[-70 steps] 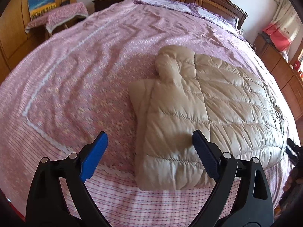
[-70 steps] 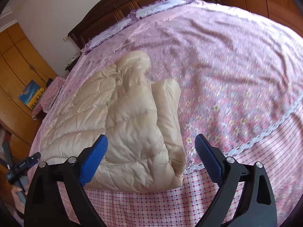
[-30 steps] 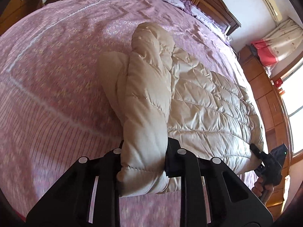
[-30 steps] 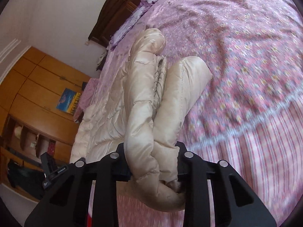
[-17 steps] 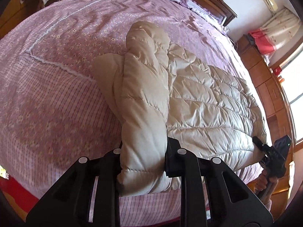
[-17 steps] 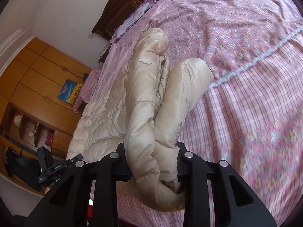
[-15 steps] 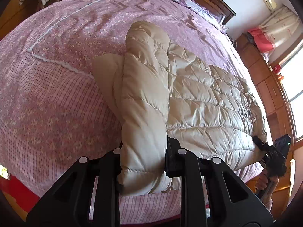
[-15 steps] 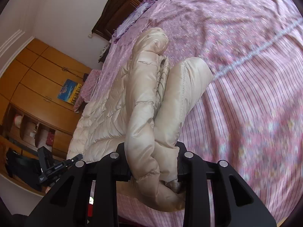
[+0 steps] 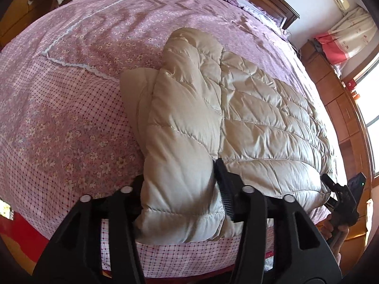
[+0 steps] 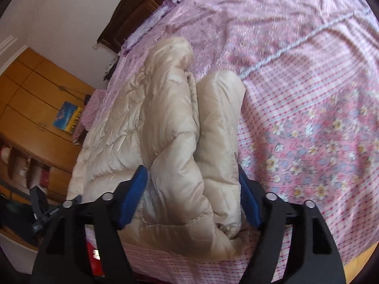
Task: Fold large clothes
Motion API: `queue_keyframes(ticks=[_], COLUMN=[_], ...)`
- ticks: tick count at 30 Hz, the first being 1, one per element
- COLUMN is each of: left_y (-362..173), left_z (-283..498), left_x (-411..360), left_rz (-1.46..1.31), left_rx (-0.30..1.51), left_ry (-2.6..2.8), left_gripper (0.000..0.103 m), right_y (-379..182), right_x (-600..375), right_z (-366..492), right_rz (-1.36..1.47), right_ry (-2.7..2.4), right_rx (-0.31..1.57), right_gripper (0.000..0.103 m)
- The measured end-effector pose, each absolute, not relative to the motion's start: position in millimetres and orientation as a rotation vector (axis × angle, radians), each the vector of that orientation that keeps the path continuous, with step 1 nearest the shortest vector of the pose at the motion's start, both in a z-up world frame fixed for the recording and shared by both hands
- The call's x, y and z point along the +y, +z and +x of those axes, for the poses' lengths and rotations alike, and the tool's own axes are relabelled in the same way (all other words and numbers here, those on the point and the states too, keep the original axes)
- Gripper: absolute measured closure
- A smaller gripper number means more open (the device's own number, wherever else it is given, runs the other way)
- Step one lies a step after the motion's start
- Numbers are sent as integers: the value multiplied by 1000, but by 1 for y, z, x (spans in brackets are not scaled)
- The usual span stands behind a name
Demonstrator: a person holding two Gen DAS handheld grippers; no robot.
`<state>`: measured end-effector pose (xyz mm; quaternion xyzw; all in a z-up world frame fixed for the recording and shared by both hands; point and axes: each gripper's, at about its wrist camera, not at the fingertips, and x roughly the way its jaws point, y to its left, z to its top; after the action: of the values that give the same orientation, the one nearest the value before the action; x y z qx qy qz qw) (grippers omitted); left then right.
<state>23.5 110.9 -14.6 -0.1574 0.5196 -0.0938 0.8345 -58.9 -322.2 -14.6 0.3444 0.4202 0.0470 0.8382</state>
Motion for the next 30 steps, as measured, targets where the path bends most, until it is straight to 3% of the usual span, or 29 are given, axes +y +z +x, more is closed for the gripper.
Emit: queue_keyframes(ticks=[5,17,30], left_y=[1,62,47], left_z=[18,12,25], left_x=[112,94,4], left_rz=[-289,-221,-105], left_rx=[1055,894,947], left_ry=[-168,-181,-336], left_gripper=[39,39,39], right_y=[-8,-10,-14], right_x=[-323,-329,-342], right_z=[-70,-80,-87], right_rz=[675,749,776], right_ry=[88,85,34], right_rx=[859,805,775], right_gripper=[22,21,20])
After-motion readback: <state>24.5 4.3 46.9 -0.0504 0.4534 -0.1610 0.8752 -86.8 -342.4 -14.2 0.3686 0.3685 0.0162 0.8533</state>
